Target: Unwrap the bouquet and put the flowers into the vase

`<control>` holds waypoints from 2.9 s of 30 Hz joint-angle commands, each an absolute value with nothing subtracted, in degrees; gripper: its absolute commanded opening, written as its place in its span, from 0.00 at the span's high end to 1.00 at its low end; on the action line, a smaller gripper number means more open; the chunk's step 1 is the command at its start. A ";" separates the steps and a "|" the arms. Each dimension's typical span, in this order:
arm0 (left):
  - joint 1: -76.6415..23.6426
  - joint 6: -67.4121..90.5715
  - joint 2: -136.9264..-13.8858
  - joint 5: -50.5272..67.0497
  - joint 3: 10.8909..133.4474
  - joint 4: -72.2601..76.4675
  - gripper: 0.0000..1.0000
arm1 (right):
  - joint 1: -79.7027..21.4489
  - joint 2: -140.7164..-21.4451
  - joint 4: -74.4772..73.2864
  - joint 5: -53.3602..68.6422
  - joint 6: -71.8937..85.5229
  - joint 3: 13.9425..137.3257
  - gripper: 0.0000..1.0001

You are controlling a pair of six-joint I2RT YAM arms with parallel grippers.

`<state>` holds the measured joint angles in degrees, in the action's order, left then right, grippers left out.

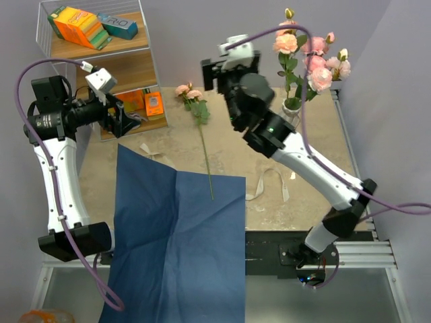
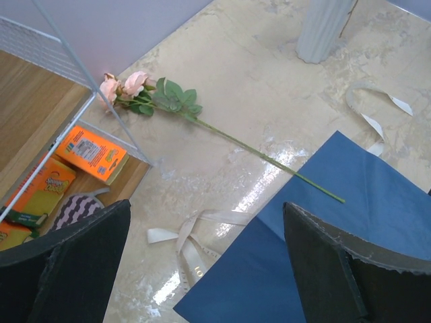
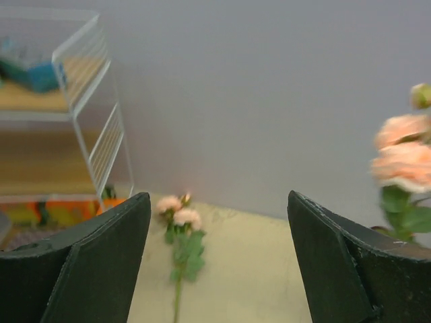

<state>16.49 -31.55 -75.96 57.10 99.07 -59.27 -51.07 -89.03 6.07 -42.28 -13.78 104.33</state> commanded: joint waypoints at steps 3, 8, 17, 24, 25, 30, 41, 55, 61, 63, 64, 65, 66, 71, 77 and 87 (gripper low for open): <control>16.87 -30.40 -74.62 56.16 96.60 -56.34 0.01 | -50.36 -105.89 -21.26 -29.37 -0.45 108.54 0.19; 16.87 -32.95 -73.74 57.22 95.63 -57.57 0.01 | -49.84 -114.33 -20.92 -28.30 5.88 107.84 0.21; 16.79 -36.65 -73.92 59.59 95.45 -60.91 0.01 | -41.14 -131.65 -20.30 -15.38 12.39 118.11 0.21; 16.87 -37.44 -73.30 59.77 94.39 -61.00 0.01 | -39.82 -140.80 -22.77 -16.27 11.51 129.55 0.22; 16.79 -37.35 -73.13 59.85 94.31 -61.00 0.01 | -39.55 -141.32 -21.98 -15.91 11.69 129.64 0.23; 16.87 -37.44 -72.86 59.68 94.13 -61.08 0.01 | -39.20 -144.39 -20.57 -14.24 11.87 131.30 0.25; 16.88 -35.95 -71.63 57.83 89.74 -57.13 0.01 | -38.41 -152.14 -24.79 -15.02 10.11 141.15 0.35; 16.88 -35.77 -71.46 57.04 88.86 -55.63 0.01 | -37.36 -151.70 -25.31 -15.82 11.25 136.41 0.71; 16.79 -35.60 -70.49 58.00 89.21 -55.20 0.01 | -35.77 -143.80 -23.83 -14.23 12.40 127.02 0.91; 16.87 -35.16 -70.23 58.09 89.47 -55.02 0.01 | -35.60 -140.20 -21.90 -15.29 12.13 120.61 0.96; 16.79 -35.16 -70.22 58.10 89.91 -55.02 0.01 | -35.51 -136.79 -21.36 -15.81 12.04 118.58 0.97; 16.87 -35.16 -70.22 58.10 90.00 -55.02 0.01 | -35.59 -135.28 -20.84 -16.78 11.95 114.48 1.00; 16.79 -35.16 -70.22 58.10 90.09 -55.02 0.01 | -35.51 -133.70 -20.05 -17.31 11.95 112.43 1.00; 16.79 -35.07 -69.96 58.71 90.35 -55.11 0.01 | -35.59 -124.39 -17.67 -18.20 13.71 98.21 1.00; 16.87 -34.81 -69.26 59.50 90.26 -54.84 0.01 | -35.51 -124.45 -18.63 -16.44 13.97 95.00 0.82; 16.88 -36.56 -68.29 58.45 89.56 -55.72 0.01 | -35.59 -129.99 -22.49 -12.31 14.94 99.84 0.85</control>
<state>16.49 -35.66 -70.00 57.74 89.14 -56.34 -35.31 -128.68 -20.16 -15.05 13.67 97.86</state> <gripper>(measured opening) 0.992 0.138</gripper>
